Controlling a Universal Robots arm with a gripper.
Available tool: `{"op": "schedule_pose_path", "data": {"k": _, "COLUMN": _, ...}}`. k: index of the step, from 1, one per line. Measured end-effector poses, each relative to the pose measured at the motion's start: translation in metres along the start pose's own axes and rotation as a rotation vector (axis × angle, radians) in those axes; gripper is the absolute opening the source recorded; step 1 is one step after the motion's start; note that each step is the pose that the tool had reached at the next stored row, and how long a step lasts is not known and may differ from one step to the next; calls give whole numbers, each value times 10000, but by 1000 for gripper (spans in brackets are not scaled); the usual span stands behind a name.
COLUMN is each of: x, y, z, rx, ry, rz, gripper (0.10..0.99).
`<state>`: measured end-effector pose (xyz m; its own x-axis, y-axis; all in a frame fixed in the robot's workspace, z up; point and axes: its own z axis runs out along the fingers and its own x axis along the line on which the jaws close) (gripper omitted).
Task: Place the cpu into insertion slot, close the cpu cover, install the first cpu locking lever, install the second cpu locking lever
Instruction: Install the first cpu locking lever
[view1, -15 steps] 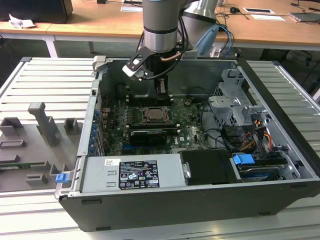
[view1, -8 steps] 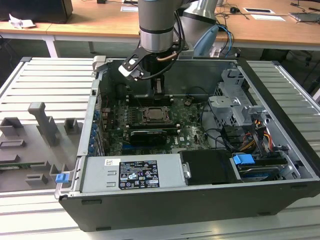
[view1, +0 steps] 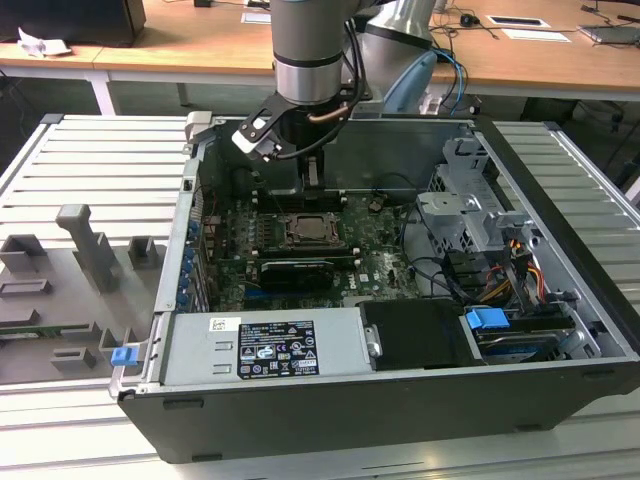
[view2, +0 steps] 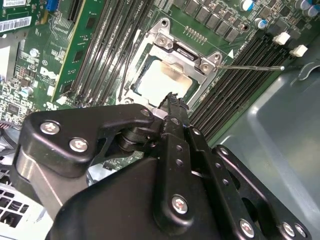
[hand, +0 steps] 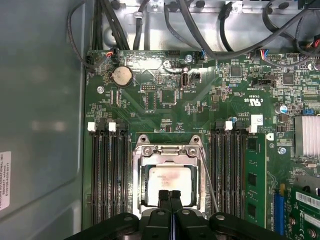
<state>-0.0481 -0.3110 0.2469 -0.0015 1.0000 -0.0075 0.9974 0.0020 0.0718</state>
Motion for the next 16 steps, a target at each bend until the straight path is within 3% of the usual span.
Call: {"op": "schedule_pose_path", "data": {"k": 16, "x": -1, "y": 5, "z": -75, "rx": -1, "ry": 1, "rz": 1, "gripper": 106}}
